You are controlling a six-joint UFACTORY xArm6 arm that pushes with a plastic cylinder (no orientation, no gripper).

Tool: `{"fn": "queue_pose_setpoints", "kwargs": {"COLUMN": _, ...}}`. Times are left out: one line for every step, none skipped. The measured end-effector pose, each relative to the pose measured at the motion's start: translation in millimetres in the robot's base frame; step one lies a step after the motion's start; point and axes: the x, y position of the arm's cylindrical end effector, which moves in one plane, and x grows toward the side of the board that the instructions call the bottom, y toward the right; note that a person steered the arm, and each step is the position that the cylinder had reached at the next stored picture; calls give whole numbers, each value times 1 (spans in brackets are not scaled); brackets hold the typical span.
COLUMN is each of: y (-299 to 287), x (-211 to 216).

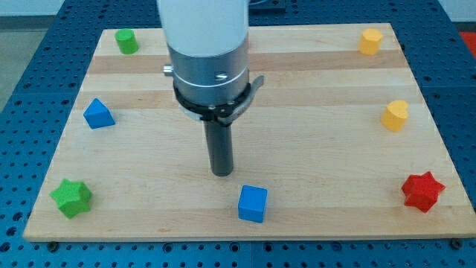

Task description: Move your arm to the left of the blue cube

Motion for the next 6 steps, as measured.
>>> {"fn": "queue_pose_setpoints", "kwargs": {"y": -7, "x": 9}}
{"fn": "queue_pose_setpoints", "kwargs": {"y": -10, "x": 23}}
{"fn": "queue_pose_setpoints", "kwargs": {"y": -10, "x": 38}}
{"fn": "queue_pose_setpoints", "kwargs": {"y": -10, "x": 48}}
{"fn": "queue_pose_setpoints", "kwargs": {"y": -10, "x": 57}}
{"fn": "queue_pose_setpoints", "kwargs": {"y": -10, "x": 67}}
